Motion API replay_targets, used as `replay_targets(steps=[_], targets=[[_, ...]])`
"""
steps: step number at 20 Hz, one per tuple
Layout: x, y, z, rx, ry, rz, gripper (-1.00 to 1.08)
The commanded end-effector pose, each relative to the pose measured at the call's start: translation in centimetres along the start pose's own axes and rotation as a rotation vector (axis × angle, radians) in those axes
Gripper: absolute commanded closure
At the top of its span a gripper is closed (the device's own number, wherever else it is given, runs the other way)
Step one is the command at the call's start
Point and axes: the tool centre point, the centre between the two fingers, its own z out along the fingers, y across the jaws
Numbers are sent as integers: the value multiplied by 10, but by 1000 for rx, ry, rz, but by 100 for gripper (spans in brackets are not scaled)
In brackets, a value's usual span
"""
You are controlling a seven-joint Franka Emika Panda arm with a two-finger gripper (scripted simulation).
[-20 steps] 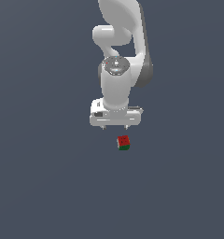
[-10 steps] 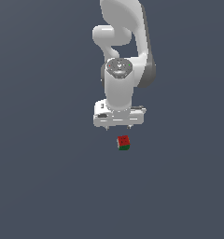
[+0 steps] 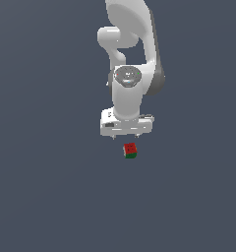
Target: Pick up the object and move it to a goal position.
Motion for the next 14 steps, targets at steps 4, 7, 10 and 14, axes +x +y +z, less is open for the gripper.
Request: replay_targets(steps=[4,7,10,14], targets=[[5,-11,29,-14,10,-31,-92],[8,-17,47,-21,16,-51,-92],[9,-22,59,-25,21,-64,-92],[10,-25,66,-27,24,-72,-92]])
